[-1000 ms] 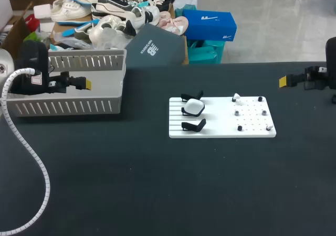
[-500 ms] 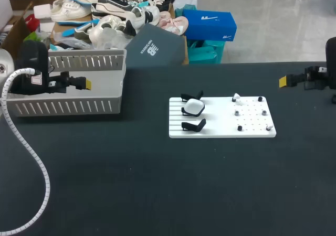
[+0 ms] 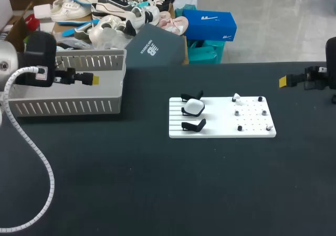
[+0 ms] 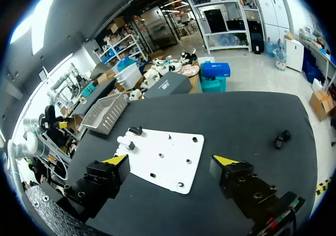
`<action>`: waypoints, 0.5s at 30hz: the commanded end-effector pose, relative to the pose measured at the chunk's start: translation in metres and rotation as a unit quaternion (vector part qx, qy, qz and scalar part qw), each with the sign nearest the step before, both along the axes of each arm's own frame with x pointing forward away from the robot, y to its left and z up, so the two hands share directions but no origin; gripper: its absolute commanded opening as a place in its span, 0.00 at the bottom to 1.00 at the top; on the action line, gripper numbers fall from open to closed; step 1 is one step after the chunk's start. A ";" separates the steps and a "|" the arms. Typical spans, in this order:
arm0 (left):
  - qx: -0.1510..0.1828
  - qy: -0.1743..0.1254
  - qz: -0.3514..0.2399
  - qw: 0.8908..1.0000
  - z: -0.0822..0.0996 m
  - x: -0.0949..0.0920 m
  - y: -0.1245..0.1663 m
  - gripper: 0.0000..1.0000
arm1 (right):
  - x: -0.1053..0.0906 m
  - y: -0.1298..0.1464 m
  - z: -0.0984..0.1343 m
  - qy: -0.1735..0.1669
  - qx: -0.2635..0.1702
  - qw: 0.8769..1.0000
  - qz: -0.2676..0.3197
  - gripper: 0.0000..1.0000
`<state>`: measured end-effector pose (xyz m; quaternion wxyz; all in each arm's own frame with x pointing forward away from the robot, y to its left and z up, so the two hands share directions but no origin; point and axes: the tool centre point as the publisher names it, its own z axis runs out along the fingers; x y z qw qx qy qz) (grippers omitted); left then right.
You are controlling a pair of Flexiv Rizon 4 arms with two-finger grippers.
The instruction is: Pick up each earbud case from the left stands, insert the matching earbuds, close the lid, and place the case in the box.
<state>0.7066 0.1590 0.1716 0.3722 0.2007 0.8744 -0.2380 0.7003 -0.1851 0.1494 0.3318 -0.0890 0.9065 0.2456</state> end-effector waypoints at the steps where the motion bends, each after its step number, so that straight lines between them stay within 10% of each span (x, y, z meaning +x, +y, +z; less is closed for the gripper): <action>1: -0.064 -0.071 -0.122 0.988 -0.003 0.001 -0.003 1.00 | 0.000 -0.001 0.000 0.001 0.000 1.000 0.001 1.00; 15: -0.046 -0.159 -0.326 0.931 -0.009 -0.002 -0.057 1.00 | 0.000 -0.001 0.000 0.001 0.000 1.000 0.001 1.00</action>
